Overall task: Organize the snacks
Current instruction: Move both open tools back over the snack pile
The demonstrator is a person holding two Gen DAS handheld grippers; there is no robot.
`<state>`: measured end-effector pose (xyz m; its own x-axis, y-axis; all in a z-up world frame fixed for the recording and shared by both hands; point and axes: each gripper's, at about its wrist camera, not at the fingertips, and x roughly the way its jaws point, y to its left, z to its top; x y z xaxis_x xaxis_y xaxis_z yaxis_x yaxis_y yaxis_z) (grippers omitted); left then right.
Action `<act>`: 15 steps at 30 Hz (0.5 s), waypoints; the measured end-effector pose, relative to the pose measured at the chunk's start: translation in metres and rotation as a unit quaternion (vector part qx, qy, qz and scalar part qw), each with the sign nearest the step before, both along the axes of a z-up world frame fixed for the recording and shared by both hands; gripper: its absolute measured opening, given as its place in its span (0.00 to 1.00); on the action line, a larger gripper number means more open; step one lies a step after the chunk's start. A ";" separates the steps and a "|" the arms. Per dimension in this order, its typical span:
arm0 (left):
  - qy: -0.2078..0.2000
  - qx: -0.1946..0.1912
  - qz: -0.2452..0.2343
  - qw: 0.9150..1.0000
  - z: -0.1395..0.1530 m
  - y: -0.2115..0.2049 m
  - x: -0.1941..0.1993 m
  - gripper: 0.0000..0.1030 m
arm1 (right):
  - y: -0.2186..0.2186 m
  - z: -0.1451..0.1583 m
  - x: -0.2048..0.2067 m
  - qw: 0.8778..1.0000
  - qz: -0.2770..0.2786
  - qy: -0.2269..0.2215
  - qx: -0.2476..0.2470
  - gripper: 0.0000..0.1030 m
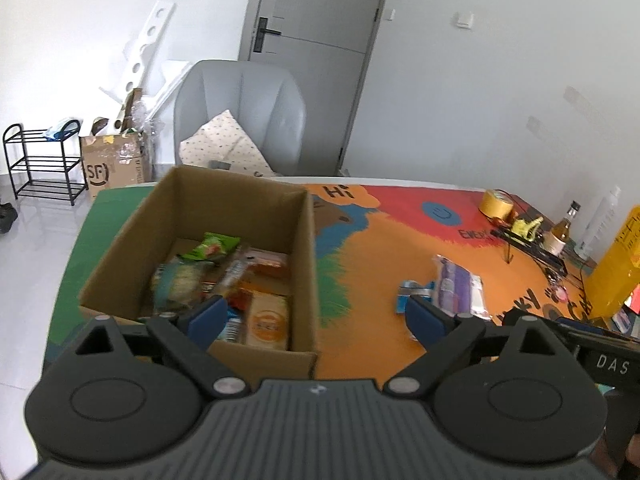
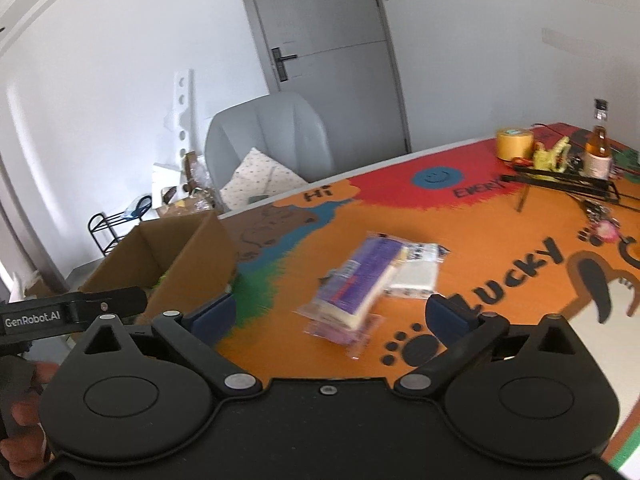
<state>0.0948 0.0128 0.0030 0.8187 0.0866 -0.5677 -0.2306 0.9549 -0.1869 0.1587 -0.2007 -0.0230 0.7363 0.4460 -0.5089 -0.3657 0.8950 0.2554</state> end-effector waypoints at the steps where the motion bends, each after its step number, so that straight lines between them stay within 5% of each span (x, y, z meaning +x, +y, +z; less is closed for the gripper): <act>1: 0.000 0.000 -0.003 1.000 0.000 -0.002 0.001 0.92 | -0.003 -0.001 0.000 1.000 -0.003 0.001 0.000 1.00; 15: 0.004 0.013 -0.047 0.999 -0.002 -0.045 0.022 0.92 | -0.053 -0.015 0.006 0.999 -0.045 0.010 0.015 1.00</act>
<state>0.1165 -0.0323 0.0013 0.8194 0.0243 -0.5728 -0.1409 0.9770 -0.1600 0.1645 -0.2534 -0.0381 0.7643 0.3932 -0.5111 -0.2786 0.9162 0.2882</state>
